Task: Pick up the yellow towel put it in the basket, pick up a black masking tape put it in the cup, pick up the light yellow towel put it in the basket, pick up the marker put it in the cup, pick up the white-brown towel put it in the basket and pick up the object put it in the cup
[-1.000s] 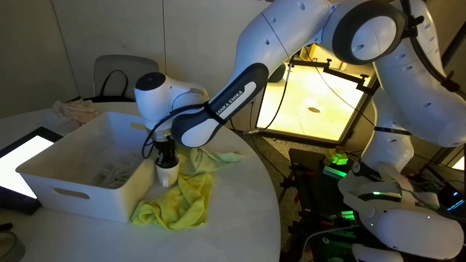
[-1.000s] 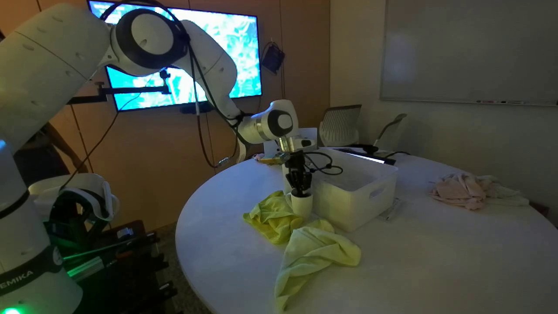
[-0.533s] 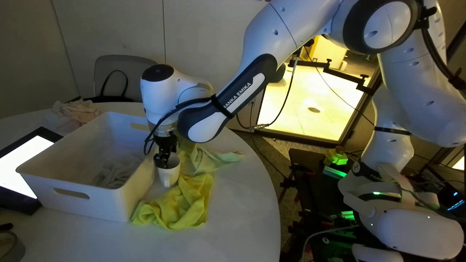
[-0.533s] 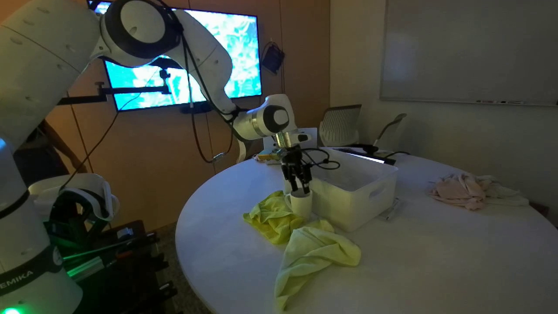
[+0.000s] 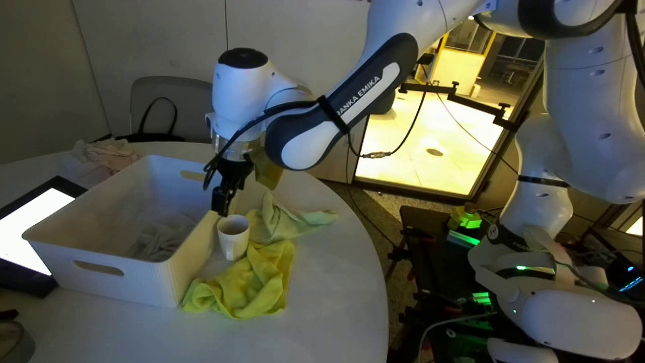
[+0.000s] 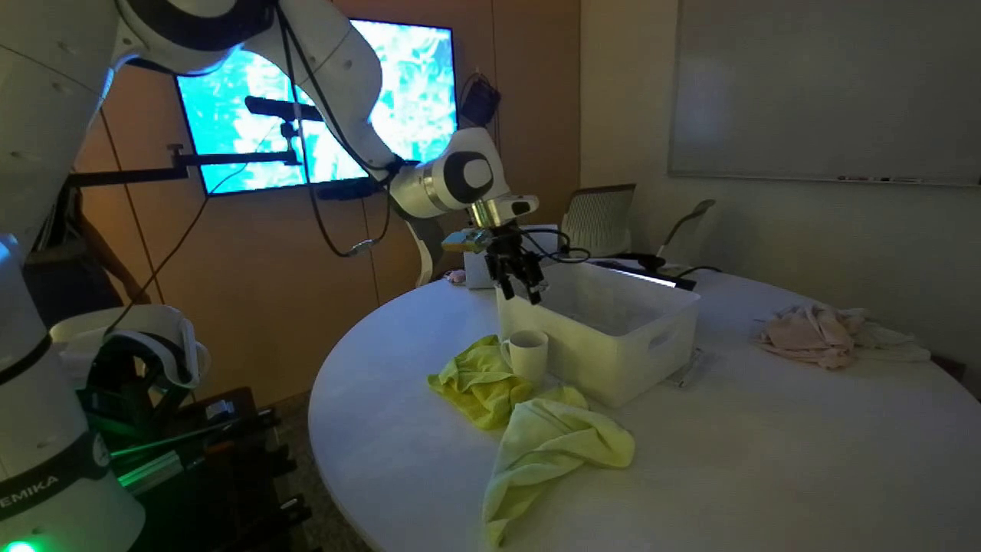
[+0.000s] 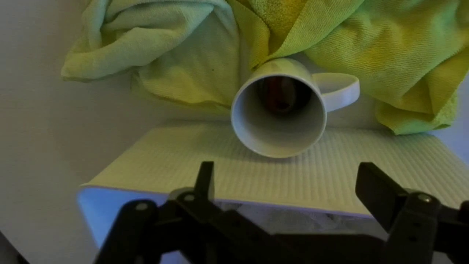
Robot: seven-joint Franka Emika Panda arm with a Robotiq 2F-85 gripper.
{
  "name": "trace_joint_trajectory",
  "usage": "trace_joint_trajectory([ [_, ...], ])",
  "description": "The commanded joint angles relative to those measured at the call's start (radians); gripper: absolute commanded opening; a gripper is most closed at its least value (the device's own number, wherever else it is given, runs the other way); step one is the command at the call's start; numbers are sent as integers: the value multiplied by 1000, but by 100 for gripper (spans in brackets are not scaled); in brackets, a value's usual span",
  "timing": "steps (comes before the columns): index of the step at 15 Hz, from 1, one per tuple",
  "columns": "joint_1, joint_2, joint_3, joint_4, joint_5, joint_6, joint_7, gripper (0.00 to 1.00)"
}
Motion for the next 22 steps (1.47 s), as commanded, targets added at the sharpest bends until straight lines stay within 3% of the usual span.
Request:
trace_joint_trajectory([
  [1,-23,-143,11,-174,20,77,-13,100],
  [7,-54,-217,5,-364,26,170,-5,100],
  [13,-94,-162,39,-460,120,247,-60,100],
  [22,-8,-47,119,-479,217,353,-66,100],
])
